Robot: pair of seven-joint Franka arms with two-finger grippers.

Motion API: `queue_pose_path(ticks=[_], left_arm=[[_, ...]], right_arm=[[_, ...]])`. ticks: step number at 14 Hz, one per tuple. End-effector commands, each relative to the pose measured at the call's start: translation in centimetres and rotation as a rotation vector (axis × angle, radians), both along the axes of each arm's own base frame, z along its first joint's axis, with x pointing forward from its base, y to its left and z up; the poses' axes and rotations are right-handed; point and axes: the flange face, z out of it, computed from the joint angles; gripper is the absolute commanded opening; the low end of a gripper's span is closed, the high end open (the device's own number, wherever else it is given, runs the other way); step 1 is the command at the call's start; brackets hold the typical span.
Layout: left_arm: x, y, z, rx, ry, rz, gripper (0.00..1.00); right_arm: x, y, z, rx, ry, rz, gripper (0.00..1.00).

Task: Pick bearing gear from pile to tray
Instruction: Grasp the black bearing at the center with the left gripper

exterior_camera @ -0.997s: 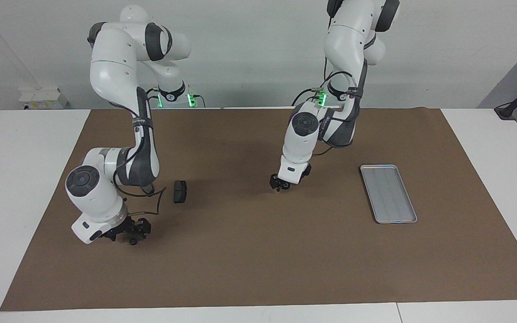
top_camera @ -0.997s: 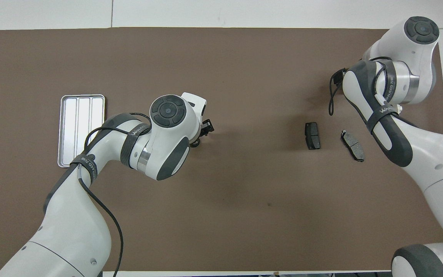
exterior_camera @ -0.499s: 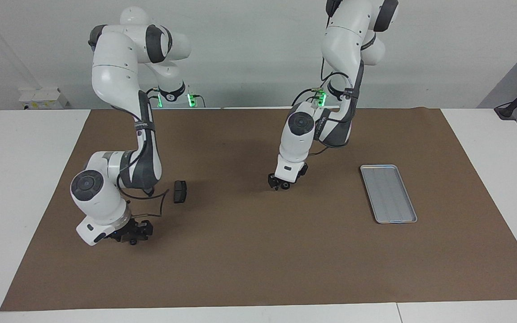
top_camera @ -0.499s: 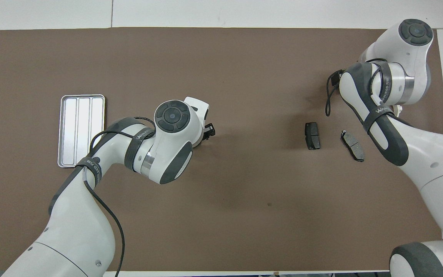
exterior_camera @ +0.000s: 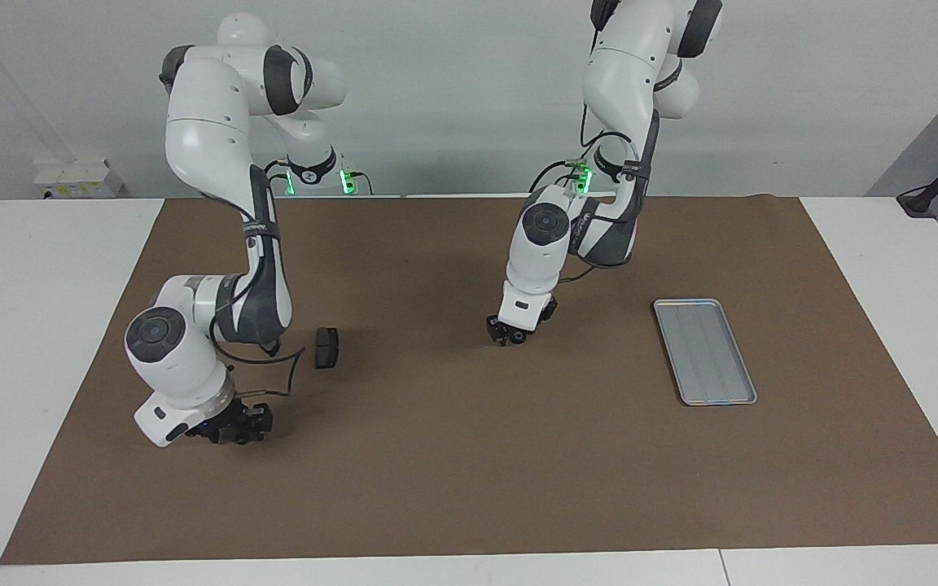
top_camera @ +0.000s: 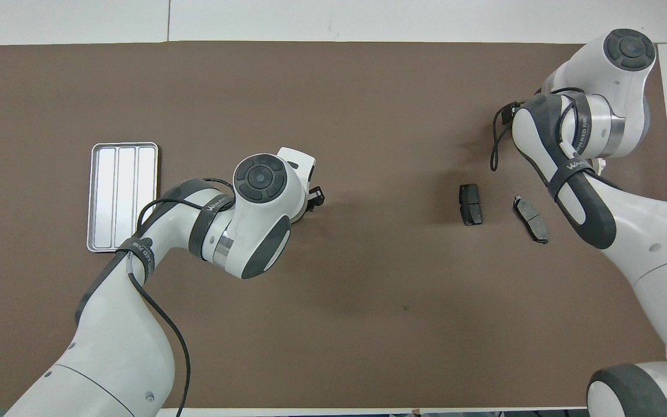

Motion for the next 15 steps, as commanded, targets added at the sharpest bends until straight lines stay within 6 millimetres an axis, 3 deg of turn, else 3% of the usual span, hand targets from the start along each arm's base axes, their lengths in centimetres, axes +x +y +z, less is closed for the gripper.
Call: queue_pose_path(ticks=[1, 7, 9, 11, 13, 15], left_arm=[[-0.2, 0.3, -0.1, -0.009, -0.012, 0.022, 0.63], [-0.3, 0.6, -0.5, -0.01, -0.017, 0.024, 0.62], [-0.4, 0.6, -0.6, -0.01, -0.018, 0.024, 0.54], [-0.4, 0.6, -0.6, -0.008, -0.014, 0.024, 0.34], [-0.7, 0.6, -0.6, 0.004, 0.002, 0.027, 0.17], [-0.6, 0.9, -0.3, 0.025, 0.031, 0.04, 0.12]], right_arm=[[0.3, -0.2, -0.2, 0.021, -0.025, -0.026, 0.73], [-0.2, -0.1, -0.9, 0.044, 0.003, -0.042, 0.69], [-0.2, -0.1, -0.9, 0.043, 0.006, -0.042, 0.65], [-0.3, -0.1, -0.8, 0.043, 0.009, -0.04, 0.52], [-0.4, -0.8, -0.7, 0.041, 0.023, -0.047, 0.22], [-0.5, -1.3, -0.8, 0.041, 0.026, -0.048, 0.0]])
